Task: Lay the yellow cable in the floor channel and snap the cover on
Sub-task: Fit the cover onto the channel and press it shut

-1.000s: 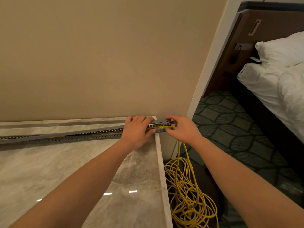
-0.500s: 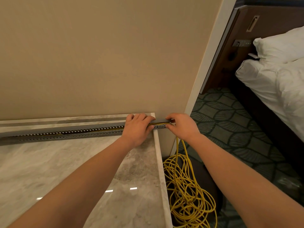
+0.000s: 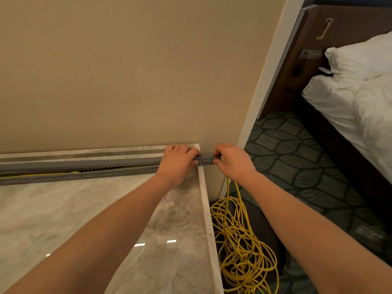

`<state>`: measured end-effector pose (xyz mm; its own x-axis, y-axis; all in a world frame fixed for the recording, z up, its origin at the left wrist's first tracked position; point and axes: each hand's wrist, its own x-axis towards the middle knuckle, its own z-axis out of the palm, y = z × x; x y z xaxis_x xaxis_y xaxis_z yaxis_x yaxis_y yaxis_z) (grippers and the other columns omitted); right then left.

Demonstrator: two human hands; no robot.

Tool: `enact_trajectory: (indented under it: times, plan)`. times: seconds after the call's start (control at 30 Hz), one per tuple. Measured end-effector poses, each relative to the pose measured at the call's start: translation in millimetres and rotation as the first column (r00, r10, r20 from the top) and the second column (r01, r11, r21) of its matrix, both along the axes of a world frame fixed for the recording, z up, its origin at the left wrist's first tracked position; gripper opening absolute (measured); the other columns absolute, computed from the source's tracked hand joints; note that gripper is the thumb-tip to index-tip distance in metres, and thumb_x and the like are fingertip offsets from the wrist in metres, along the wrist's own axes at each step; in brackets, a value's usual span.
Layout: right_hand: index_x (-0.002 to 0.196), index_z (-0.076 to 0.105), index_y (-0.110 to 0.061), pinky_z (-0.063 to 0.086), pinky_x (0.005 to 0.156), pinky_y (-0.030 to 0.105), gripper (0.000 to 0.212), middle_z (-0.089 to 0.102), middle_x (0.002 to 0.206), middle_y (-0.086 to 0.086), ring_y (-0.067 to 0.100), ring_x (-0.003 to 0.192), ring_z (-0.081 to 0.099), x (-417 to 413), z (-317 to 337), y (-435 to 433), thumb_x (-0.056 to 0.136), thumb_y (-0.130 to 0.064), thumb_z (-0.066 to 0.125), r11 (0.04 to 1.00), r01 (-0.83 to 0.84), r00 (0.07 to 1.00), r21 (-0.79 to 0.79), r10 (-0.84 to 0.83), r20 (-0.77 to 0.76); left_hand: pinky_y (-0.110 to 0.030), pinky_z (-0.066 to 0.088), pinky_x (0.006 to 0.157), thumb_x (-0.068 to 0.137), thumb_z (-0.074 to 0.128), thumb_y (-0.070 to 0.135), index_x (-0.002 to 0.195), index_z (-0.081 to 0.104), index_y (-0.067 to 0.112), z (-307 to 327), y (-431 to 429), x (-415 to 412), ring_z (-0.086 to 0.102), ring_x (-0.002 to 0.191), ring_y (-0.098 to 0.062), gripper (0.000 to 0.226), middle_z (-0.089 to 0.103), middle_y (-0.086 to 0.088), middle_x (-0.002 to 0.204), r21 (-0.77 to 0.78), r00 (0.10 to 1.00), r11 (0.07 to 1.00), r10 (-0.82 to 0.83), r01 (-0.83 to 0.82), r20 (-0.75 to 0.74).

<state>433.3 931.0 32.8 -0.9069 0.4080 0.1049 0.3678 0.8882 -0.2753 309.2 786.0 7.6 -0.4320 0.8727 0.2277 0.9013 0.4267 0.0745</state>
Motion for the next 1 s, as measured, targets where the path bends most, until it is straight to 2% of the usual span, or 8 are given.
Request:
enact_trajectory:
  times: [0.1,0.23,0.37,0.57,0.67,0.83,0.93,1.0]
  plan:
    - [0.093,0.058,-0.017,0.052,0.068,0.037,0.007,0.062,0.094,0.001,0.021,0.082,0.060,0.4,-1.1,-2.1,0.088,-0.021,0.060,0.999,-0.023,1.000,0.044,0.023,0.004,-0.034,0.036,0.097,0.099,0.045,0.038,0.125,0.053,0.025,2.5,1.2,0.3,0.056,0.114,-0.022,0.030,0.060,0.001,0.122,-0.029,0.999,0.999,-0.019,0.018,-0.045]
    - [0.092,0.057,-0.016,0.052,0.068,0.039,0.006,0.061,0.093,0.002,0.022,0.080,0.060,2.2,-3.2,-4.3,0.089,-0.020,0.060,0.997,-0.040,0.999,0.069,0.042,-0.018,-0.037,0.046,0.087,0.099,0.047,0.035,0.130,0.051,0.019,7.1,9.9,9.8,0.058,0.112,-0.024,0.036,0.060,-0.002,0.124,-0.022,0.997,0.999,-0.022,0.023,0.074]
    - [0.093,0.058,-0.015,0.052,0.065,0.037,0.007,0.059,0.095,0.003,0.022,0.079,0.059,2.4,-6.0,-3.4,0.090,-0.020,0.058,0.992,-0.059,0.997,0.109,0.063,-0.033,-0.038,0.049,0.079,0.100,0.046,0.032,0.131,0.053,0.016,3.7,17.7,16.6,0.058,0.109,-0.026,0.036,0.060,-0.005,0.119,-0.059,1.000,0.998,-0.013,0.012,-0.018]
    - [0.089,0.060,-0.012,0.052,0.053,0.036,0.007,0.060,0.089,0.006,0.024,0.069,0.060,4.0,-17.7,-1.9,0.085,-0.017,0.060,0.956,-0.105,0.989,0.274,0.129,-0.071,-0.032,0.053,0.058,0.077,0.078,0.025,0.107,0.070,0.011,-12.3,14.3,20.6,0.068,0.071,-0.026,0.035,0.071,-0.005,0.086,0.025,0.976,0.999,-0.035,0.041,-0.213]
    - [0.082,0.061,-0.011,0.045,0.043,0.032,0.008,0.060,0.079,0.007,0.025,0.060,0.059,4.0,-22.5,0.7,0.079,-0.015,0.066,0.917,-0.138,0.977,0.373,0.189,-0.102,-0.031,0.054,0.062,0.070,0.083,0.023,0.108,0.072,0.011,-21.2,13.5,19.9,0.069,0.072,-0.024,0.041,0.073,-0.003,0.087,0.096,0.966,0.994,-0.018,0.044,-0.257]
    - [0.072,0.061,-0.012,0.037,0.041,0.025,0.016,0.059,0.068,0.004,0.021,0.051,0.057,0.1,-19.3,-1.1,0.065,-0.017,0.074,0.868,-0.156,0.963,0.472,0.240,-0.123,-0.033,0.057,0.074,0.076,0.081,0.024,0.113,0.071,0.010,-23.4,12.2,23.4,0.071,0.083,-0.024,0.041,0.075,-0.005,0.096,0.154,0.976,0.988,0.013,0.021,-0.216]
    - [0.085,0.064,-0.014,0.042,0.052,0.029,0.025,0.065,0.078,0.004,0.023,0.066,0.063,-8.5,-5.0,-2.4,0.066,-0.026,0.075,0.882,-0.210,0.968,0.421,0.249,-0.041,-0.034,0.057,0.078,0.077,0.080,0.022,0.113,0.070,0.008,-25.0,12.4,22.2,0.071,0.087,-0.025,0.040,0.075,-0.007,0.099,0.202,0.984,0.979,-0.003,0.040,-0.178]
    - [0.104,0.056,-0.013,0.042,0.062,0.032,0.036,0.064,0.096,0.005,0.027,0.085,0.064,-19.2,7.5,-9.4,0.075,-0.030,0.069,0.951,-0.175,0.982,0.253,0.153,0.107,-0.034,0.056,0.080,0.077,0.079,0.021,0.114,0.069,0.008,-25.1,11.8,23.0,0.071,0.089,-0.025,0.041,0.075,-0.007,0.102,0.217,0.989,0.975,-0.004,0.037,-0.150]
